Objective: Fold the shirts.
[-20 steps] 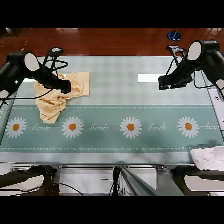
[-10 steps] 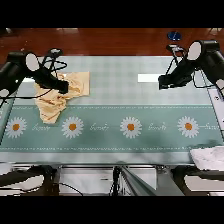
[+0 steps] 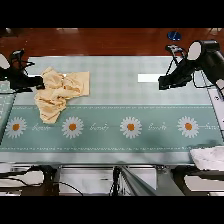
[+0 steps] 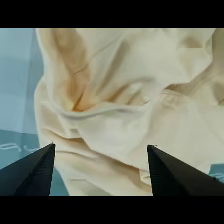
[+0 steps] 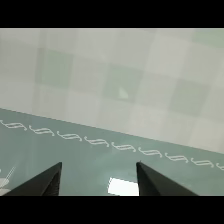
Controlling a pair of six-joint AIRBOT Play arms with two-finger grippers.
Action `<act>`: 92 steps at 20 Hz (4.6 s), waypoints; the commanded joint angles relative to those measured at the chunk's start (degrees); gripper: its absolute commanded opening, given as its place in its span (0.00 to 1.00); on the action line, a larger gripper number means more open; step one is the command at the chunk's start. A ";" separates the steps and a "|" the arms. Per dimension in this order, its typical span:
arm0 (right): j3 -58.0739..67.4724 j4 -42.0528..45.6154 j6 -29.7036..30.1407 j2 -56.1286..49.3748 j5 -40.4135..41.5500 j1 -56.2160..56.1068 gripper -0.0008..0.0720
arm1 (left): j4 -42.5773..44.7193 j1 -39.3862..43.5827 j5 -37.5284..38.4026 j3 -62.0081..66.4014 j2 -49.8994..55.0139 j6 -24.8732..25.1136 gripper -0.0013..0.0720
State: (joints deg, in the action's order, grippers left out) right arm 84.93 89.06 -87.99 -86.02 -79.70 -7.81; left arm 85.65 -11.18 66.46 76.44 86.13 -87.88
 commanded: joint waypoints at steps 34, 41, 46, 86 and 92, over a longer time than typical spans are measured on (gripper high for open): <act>0.00 18.95 1.64 21.09 -9.27 -0.02 0.75 | -43.19 20.15 18.60 27.63 -22.73 10.27 0.06; -0.02 18.38 1.60 22.43 -9.70 -0.02 0.75 | -43.21 42.27 -1.38 0.66 -15.82 16.81 0.06; 0.00 14.73 1.64 22.43 -7.80 -0.02 0.75 | -44.37 45.79 -8.44 -3.78 -4.39 16.92 0.09; -15.30 11.76 2.19 16.20 1.18 -0.02 0.82 | -38.93 24.76 9.14 -9.42 13.49 14.86 0.82; -15.30 11.78 2.05 16.20 1.22 -0.02 0.81 | -32.46 26.86 18.27 -4.07 19.61 8.70 0.57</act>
State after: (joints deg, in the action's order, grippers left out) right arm 69.65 100.82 -85.89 -69.78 -78.52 -7.81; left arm 49.54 14.83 80.53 69.89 103.11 -75.68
